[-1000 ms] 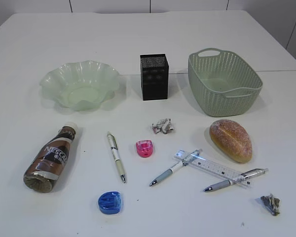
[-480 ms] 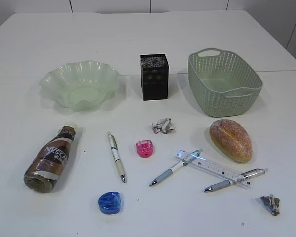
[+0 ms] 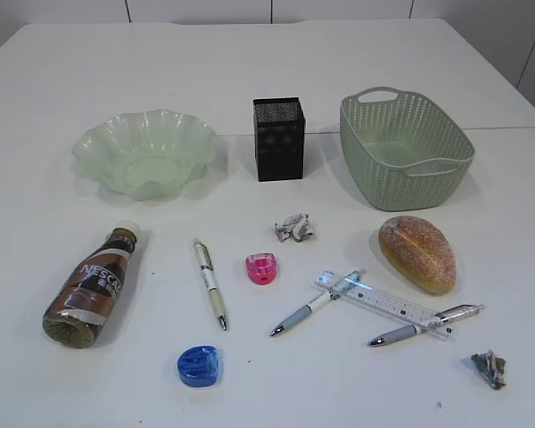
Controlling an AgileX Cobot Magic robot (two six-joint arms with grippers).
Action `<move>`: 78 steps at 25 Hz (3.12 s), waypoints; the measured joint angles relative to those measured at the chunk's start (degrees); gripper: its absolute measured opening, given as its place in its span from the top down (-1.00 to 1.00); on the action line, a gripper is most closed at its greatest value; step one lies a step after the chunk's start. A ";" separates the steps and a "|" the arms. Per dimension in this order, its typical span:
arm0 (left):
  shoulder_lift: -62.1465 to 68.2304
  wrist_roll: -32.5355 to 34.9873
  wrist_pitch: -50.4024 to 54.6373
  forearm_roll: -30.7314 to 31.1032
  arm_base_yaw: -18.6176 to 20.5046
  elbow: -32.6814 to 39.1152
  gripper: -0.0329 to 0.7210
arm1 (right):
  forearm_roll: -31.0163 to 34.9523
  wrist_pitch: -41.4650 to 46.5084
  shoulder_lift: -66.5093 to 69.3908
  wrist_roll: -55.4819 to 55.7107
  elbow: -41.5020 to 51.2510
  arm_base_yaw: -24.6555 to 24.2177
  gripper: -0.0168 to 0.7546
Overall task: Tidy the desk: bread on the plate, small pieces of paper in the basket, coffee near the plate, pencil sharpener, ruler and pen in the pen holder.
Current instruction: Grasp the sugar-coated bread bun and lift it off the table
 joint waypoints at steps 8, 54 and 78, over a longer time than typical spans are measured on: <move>0.00 0.00 0.00 -0.04 0.00 0.00 -0.26 | 0.00 0.00 0.00 0.00 0.00 0.00 -0.42; 3.11 0.00 0.00 -1.74 0.00 0.00 -0.13 | 0.52 -0.09 0.00 0.13 0.00 0.00 -0.42; 11.45 0.00 -2.56 -8.68 -0.22 -3.91 -0.03 | 8.09 -0.10 21.23 -2.05 -10.96 2.62 -0.42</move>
